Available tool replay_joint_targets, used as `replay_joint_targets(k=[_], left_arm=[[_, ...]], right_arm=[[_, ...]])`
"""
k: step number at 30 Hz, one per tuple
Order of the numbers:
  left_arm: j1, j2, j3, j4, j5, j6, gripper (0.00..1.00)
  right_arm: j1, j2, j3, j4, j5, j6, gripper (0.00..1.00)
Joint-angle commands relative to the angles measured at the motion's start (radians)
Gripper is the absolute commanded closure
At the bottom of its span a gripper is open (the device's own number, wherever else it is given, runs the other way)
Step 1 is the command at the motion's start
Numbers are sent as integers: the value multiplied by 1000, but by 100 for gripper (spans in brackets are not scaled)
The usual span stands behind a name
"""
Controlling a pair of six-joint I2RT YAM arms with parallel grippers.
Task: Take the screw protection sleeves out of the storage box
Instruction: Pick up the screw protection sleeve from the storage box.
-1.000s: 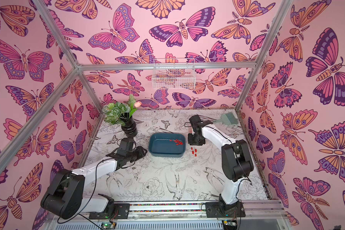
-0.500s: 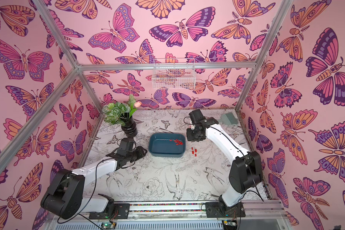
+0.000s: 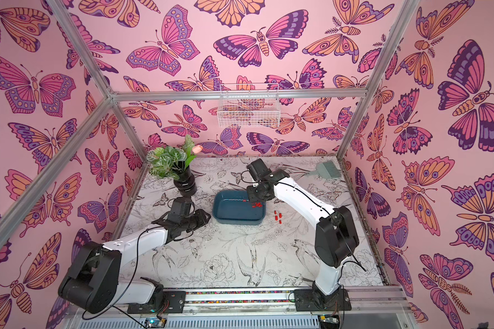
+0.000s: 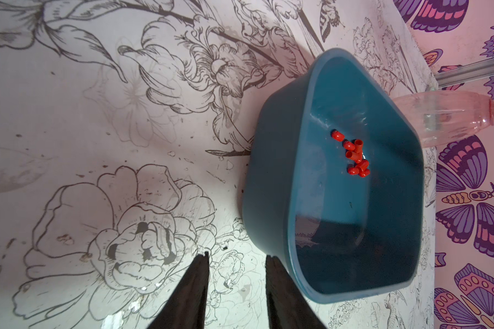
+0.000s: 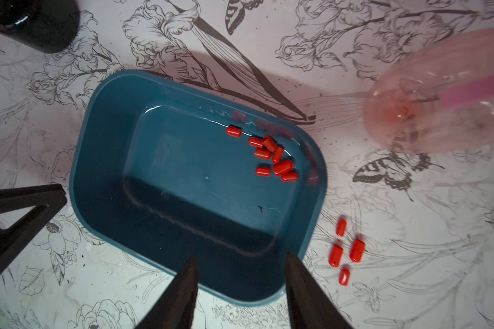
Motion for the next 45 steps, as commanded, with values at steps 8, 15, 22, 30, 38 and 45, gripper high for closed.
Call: replay_joint_targets(k=[8,15,22,30,38,45], left_arm=[[8,7,7,27,26,16,74],[10,8,6,29,28,18,94],[10,6,4,29,25,16,94],[10,9,6,31,28,17,84],[11,7,5,31,28,17,84],[11,8,6,32,29,18,83]], right_arm=[[13,183,124,85,28,48,55],[13,275,160,113,41,74,58],[12,340,187,132,48,90,60],[13,409,271,108,58,77,60],[17,445,278,119,60,88,59],[32,451,265,151,94,91,59]])
